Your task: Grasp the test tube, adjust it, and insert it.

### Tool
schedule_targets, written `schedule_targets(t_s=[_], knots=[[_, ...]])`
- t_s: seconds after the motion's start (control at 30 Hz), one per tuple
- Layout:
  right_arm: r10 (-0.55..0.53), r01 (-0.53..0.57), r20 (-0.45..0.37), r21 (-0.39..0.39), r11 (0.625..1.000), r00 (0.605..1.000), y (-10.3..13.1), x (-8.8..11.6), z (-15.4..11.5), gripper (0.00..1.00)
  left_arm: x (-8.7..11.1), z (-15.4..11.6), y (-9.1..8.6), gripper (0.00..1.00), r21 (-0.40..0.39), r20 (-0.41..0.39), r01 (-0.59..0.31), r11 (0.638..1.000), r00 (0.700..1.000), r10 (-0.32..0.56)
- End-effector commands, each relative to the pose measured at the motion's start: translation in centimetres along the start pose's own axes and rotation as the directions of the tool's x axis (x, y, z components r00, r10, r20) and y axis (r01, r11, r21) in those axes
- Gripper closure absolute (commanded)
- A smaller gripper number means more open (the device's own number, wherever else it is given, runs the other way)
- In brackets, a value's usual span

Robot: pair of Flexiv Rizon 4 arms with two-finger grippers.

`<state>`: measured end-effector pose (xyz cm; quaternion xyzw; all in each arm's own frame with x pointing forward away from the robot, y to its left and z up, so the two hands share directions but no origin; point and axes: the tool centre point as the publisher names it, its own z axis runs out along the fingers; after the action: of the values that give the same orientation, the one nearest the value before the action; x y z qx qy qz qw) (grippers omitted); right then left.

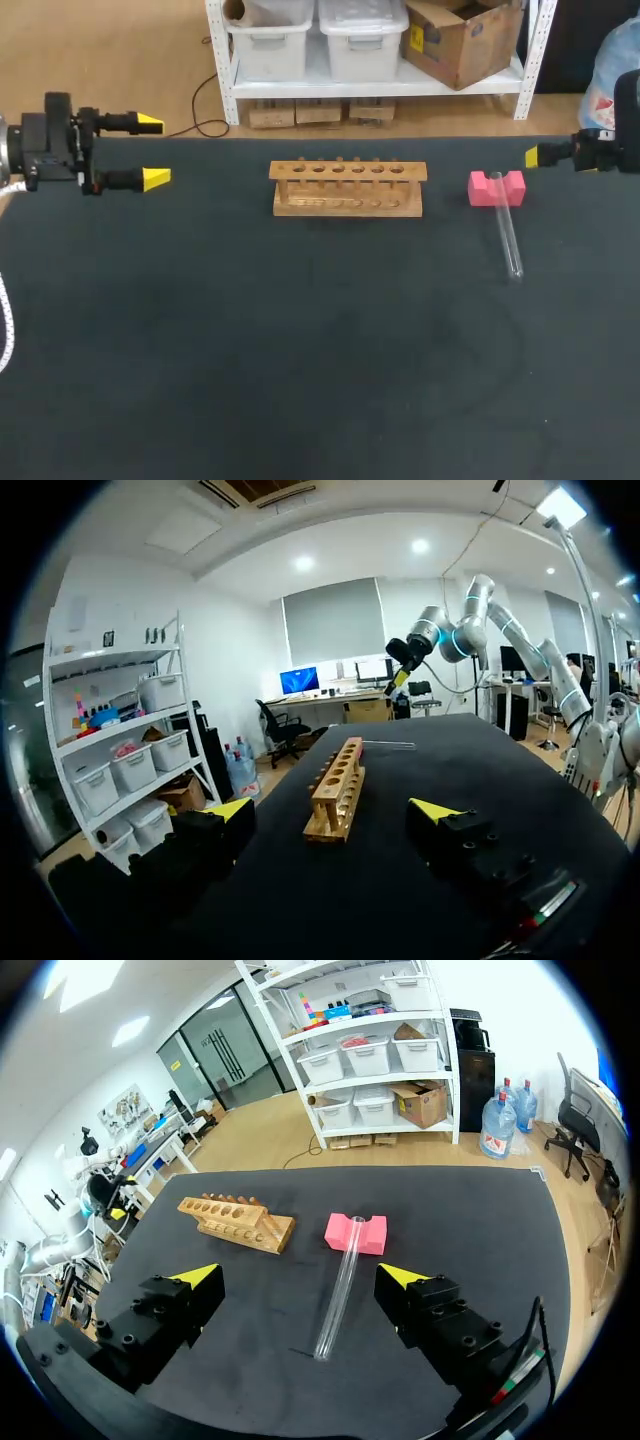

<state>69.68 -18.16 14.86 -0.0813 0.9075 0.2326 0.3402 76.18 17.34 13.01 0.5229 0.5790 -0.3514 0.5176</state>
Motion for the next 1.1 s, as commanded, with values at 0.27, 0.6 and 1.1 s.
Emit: schedule_targets(t_s=[0.27, 0.6, 1.1], knots=[[-0.001, 0.001, 0.0, 0.001, 1.0, 1.0, 0.0, 0.0, 0.0, 0.0, 0.4, 1.5, 0.2, 0.0, 0.034, -0.006, 0.031, 0.999, 1.0, -0.031], [-0.001, 0.001, 0.0, 0.001, 1.0, 1.0, 0.0, 0.0, 0.0, 0.0, 0.3, 1.7, 0.1, 0.0, 0.003, -0.016, 0.027, 1.0, 1.0, -0.027], [-0.105, 0.087, 0.032, 0.352, 0.932, 0.994, 0.9, -0.3, 1.9, 0.0, 0.3, 1.7, 0.1, 0.0, 0.003, -0.016, 0.027, 1.0, 1.0, -0.027]])
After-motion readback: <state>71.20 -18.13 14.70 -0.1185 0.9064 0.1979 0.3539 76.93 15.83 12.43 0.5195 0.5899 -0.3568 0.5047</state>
